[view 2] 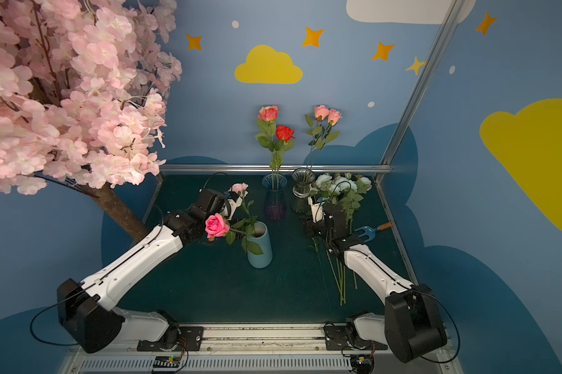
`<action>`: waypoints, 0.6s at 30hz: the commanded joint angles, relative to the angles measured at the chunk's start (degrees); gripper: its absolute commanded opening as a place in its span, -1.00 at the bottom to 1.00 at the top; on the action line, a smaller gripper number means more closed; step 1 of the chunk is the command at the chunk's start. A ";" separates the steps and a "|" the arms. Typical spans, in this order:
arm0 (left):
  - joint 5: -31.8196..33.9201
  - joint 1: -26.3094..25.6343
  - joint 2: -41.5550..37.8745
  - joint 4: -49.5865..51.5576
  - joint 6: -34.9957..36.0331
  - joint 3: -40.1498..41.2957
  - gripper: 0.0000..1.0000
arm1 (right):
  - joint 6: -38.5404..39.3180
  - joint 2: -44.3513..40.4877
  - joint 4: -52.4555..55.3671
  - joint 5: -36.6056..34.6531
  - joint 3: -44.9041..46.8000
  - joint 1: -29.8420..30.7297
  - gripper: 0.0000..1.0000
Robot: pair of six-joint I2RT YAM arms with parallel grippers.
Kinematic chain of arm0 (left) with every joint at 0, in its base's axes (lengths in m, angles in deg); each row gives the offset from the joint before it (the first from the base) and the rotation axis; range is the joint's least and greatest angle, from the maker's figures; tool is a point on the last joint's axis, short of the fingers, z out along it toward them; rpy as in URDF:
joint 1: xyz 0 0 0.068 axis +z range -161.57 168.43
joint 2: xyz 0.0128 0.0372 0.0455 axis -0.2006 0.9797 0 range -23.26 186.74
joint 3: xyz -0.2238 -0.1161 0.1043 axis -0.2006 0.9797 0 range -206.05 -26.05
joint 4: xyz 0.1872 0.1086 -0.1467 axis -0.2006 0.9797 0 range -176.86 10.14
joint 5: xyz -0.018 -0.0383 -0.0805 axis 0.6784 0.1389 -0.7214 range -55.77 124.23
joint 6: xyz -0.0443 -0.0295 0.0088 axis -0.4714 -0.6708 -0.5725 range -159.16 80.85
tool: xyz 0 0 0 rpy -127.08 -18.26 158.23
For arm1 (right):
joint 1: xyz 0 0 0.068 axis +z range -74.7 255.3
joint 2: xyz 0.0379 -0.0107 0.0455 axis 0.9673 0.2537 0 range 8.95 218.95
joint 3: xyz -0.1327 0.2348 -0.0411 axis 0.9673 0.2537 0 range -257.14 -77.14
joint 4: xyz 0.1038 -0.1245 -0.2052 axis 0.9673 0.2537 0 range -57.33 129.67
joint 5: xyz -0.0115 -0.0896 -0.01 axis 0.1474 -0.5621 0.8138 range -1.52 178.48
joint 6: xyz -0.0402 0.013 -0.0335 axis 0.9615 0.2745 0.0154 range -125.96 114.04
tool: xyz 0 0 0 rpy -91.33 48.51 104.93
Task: Pick out blue flowers from the vase
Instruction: Move the vase to the center of the board.
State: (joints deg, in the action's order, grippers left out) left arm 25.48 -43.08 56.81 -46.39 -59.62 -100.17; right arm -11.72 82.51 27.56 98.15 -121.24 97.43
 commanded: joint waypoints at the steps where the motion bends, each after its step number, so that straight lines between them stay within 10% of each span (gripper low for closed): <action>1: 0.14 0.18 1.97 5.88 2.16 -3.29 0.02 | -0.30 0.29 -1.36 0.96 -0.05 0.28 -0.15; 18: 3.37 -2.43 11.60 15.23 4.74 -13.63 -0.25 | -0.39 1.33 -0.97 1.45 -0.59 0.28 -0.18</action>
State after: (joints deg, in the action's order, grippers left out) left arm 27.43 -45.42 67.52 -34.65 -56.00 -112.94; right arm -11.74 83.14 27.28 98.92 -121.24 97.43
